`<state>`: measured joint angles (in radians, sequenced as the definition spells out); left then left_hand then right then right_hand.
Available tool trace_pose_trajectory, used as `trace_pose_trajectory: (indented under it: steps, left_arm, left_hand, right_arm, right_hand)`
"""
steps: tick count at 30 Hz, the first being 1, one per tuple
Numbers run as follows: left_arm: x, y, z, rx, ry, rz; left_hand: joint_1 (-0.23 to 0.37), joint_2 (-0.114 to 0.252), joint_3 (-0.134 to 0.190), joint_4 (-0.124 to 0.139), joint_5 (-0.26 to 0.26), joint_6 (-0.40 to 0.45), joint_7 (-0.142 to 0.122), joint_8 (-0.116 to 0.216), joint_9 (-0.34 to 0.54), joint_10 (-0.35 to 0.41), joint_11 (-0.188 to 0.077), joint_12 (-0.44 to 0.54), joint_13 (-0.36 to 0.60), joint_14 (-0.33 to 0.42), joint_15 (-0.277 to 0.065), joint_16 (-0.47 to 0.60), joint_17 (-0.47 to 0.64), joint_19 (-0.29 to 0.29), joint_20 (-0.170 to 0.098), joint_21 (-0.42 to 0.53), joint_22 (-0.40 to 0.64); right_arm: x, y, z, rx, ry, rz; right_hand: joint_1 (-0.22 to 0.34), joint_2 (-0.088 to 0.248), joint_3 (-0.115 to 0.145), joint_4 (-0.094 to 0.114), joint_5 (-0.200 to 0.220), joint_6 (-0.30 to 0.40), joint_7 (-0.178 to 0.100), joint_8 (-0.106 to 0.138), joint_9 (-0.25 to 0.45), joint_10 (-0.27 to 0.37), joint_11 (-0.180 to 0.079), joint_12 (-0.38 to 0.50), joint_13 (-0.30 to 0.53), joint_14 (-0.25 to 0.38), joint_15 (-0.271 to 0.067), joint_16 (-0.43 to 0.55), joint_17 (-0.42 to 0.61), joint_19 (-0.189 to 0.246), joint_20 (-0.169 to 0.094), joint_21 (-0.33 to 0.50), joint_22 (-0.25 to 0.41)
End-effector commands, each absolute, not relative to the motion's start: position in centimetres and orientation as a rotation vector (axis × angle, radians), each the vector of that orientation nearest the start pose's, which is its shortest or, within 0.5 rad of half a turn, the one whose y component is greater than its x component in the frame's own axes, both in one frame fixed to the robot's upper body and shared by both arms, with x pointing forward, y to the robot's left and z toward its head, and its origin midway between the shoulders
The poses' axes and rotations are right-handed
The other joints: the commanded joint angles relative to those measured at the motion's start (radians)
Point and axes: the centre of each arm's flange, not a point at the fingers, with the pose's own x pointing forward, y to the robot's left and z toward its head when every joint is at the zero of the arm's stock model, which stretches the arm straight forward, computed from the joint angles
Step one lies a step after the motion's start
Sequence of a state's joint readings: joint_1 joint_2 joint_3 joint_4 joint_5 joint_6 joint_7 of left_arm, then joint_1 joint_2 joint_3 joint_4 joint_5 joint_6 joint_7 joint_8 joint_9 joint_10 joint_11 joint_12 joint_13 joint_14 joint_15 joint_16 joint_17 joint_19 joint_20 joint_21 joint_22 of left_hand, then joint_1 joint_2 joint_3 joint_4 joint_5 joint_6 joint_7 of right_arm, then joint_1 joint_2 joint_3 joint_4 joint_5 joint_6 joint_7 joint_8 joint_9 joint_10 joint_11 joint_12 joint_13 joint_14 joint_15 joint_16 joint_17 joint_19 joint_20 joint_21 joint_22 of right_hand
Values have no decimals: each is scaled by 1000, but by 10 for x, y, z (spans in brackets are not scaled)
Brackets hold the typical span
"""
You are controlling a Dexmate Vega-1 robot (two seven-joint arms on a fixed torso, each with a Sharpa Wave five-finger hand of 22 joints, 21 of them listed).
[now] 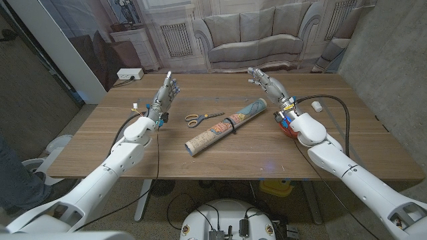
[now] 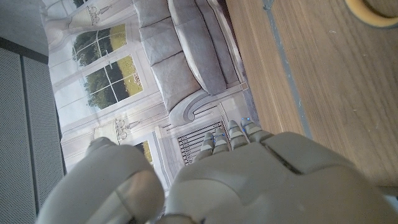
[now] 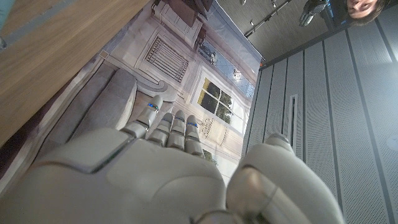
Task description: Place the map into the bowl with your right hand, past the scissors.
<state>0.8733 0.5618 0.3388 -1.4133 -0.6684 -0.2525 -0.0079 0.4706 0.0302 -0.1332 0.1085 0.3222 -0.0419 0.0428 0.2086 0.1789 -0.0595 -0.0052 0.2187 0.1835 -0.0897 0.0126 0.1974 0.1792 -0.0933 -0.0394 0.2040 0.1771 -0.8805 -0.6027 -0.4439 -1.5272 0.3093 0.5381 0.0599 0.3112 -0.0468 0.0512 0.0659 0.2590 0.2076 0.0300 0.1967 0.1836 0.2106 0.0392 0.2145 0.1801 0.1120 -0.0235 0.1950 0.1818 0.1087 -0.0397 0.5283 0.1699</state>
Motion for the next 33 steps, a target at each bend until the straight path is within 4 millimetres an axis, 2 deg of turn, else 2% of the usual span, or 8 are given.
trace_pose_trajectory:
  steps: [1,8,16,33]
  left_arm:
    - [629,298,-6,-26,-626,-200]
    - [628,298,-3,-19,-619,-216]
    - [626,302,3,6,-615,-218]
    - [617,309,2,29,-612,-220]
  left_hand:
    - [11,0,-7,-1,11,8,5,0,6,1,-2,-3,3,2,-7,-1,3,-3,-44,6,3]
    - [13,2,-9,-1,11,8,4,-1,6,3,-2,-4,3,1,-7,-2,3,-3,-43,6,3]
    - [15,3,-10,-2,11,8,5,-3,6,3,-3,-5,4,2,-8,-3,3,-4,-41,4,3]
    - [17,5,-13,-3,12,11,5,-4,6,3,-1,-7,4,3,-7,-4,4,-6,-38,3,3]
  right_arm:
    - [559,-211,19,-427,-1010,416]
    - [552,-206,18,-467,-1023,405]
    - [554,-196,15,-504,-1058,389]
    - [547,-184,12,-568,-1090,378]
  right_hand:
    - [6,5,2,-3,7,7,1,4,3,8,-2,3,1,7,-2,2,0,10,-53,-4,3]
    - [8,6,2,-4,7,8,-2,4,3,8,-5,2,1,8,-2,2,0,12,-53,-7,3]
    - [12,7,2,-7,9,13,-7,4,3,13,-12,3,1,13,-8,2,0,20,-56,-10,3]
    - [23,13,3,-13,13,22,-23,5,3,23,-28,4,2,25,-25,3,0,37,-65,-17,3]
